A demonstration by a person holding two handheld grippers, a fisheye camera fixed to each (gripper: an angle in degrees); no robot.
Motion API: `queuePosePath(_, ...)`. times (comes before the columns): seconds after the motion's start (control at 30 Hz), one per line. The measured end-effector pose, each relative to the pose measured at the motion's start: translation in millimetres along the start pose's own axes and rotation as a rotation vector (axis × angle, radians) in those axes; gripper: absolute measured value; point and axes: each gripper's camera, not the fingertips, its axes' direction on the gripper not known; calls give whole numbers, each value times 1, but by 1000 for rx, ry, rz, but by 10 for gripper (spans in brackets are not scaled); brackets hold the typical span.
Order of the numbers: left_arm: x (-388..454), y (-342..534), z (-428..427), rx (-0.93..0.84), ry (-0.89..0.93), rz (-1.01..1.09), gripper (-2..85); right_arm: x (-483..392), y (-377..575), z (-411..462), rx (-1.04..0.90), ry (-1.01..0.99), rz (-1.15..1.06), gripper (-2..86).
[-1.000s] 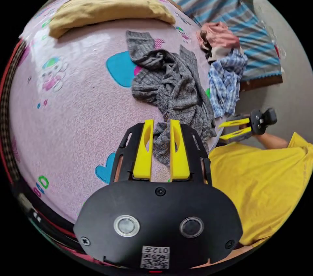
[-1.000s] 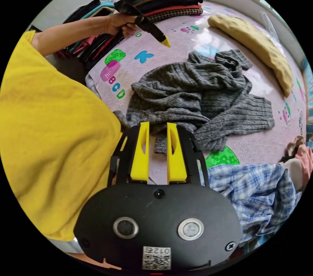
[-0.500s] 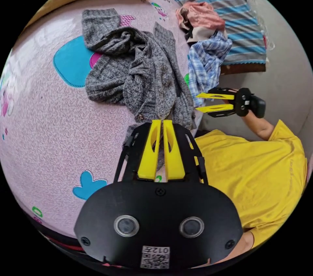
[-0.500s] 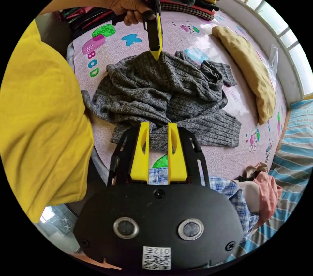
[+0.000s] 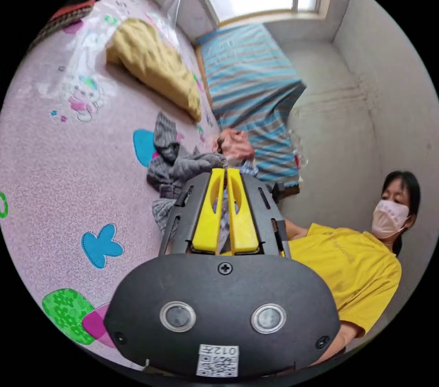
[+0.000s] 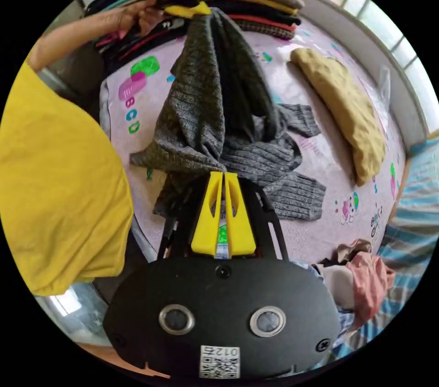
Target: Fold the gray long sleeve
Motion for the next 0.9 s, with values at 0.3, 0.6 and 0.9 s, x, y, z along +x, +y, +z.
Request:
queuePosePath(0.3, 162, 26, -149, 480, 101, 302, 6, 64, 84, -253, 816, 22, 426, 12)
queuePosePath(0.6, 384, 99, -189, 589, -156, 827, 5, -19, 111, -395, 1093, 271, 300, 10)
queuePosePath(0.9, 498, 203, -181, 602, -522, 1099, 4, -69, 163, -450, 1236, 339, 279, 11)
